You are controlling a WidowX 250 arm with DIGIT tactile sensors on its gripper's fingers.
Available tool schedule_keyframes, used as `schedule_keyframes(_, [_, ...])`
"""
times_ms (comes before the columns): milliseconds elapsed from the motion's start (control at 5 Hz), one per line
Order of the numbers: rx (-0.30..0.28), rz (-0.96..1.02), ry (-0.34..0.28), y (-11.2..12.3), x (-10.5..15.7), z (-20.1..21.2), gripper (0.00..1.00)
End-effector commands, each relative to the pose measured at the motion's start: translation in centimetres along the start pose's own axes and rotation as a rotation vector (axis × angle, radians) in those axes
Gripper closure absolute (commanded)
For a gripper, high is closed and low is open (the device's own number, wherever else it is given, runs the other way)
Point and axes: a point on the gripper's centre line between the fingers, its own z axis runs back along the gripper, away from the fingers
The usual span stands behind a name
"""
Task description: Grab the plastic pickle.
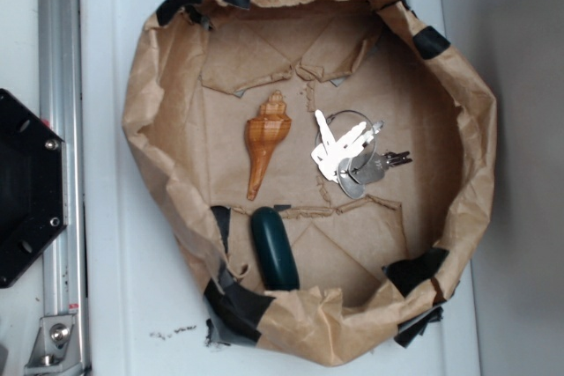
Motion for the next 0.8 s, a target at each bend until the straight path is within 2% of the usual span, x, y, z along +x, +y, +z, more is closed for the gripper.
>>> schedule_keyframes(0, [0.000,0.000,0.000,0.0,0.0,0.0,0.00])
schedule_keyframes(200, [0.020,-0.053,-0.044,1.9,5.0,-0.9,0.00])
schedule_keyframes(400, [0.042,-0.177,-0.030,1.5,10.0,-3.0,0.00])
schedule_keyframes(600, [0.015,-0.324,0.006,0.5,12.6,-5.7,0.00])
